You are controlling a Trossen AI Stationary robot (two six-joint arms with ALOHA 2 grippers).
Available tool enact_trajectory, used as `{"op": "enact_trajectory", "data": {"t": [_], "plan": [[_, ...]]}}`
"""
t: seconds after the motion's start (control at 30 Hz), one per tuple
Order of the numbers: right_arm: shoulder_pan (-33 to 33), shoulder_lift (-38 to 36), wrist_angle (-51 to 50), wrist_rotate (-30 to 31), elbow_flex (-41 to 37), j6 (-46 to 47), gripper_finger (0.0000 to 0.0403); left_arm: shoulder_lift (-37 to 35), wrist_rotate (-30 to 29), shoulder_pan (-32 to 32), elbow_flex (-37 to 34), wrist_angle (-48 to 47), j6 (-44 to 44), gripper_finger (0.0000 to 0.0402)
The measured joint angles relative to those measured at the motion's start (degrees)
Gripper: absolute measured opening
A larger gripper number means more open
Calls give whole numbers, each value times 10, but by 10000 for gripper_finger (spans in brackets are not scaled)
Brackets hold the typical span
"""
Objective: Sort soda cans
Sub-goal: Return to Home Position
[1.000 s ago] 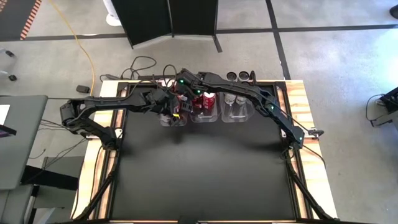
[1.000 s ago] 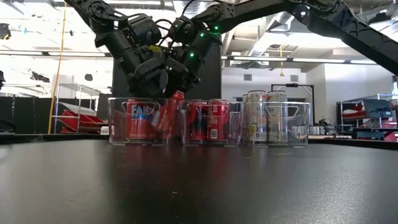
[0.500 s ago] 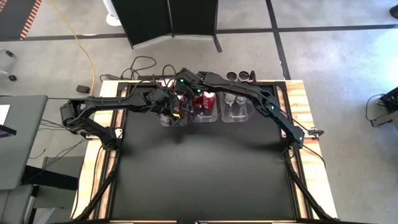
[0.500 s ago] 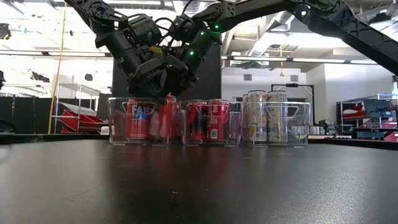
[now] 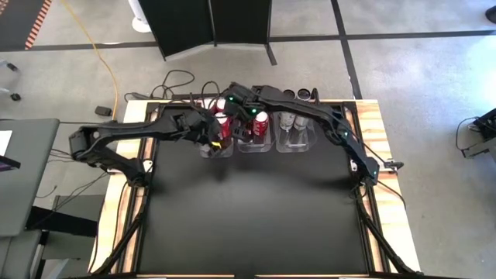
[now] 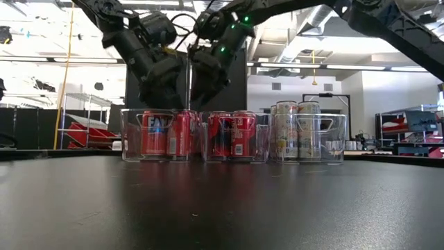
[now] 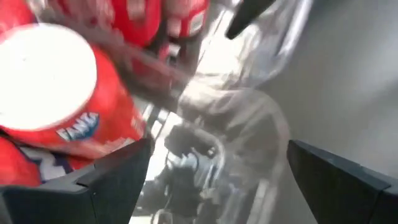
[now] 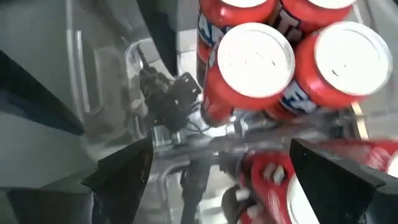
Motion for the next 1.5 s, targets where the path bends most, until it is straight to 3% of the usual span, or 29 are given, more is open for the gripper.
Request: {"op": "enact_trajectory", "data": {"t": [0.17, 0.3, 0.5, 0.73, 1.2, 1.37, 1.5], "plan": [[-7, -59, 22, 1, 0, 39, 388, -57, -4, 1, 32, -15, 8, 373], [-10, -110, 34, 2, 0, 47, 351, -98, -7, 0, 61, -29, 10, 373], [-11, -184, 26, 2, 0, 47, 211, -154, -36, 1, 78, -26, 21, 346], [-8, -262, 27, -8, 0, 42, 18, -202, -37, 1, 80, -23, 29, 243], [23, -384, -7, -29, 0, 45, 3, -271, 28, 1, 80, -40, 61, 14], [38, -423, -26, -27, 0, 45, 2, -306, 28, 0, 80, -23, 53, 5], [52, -455, -42, 24, 0, 52, 2, -328, 28, -9, 80, -16, 53, 1]]}}
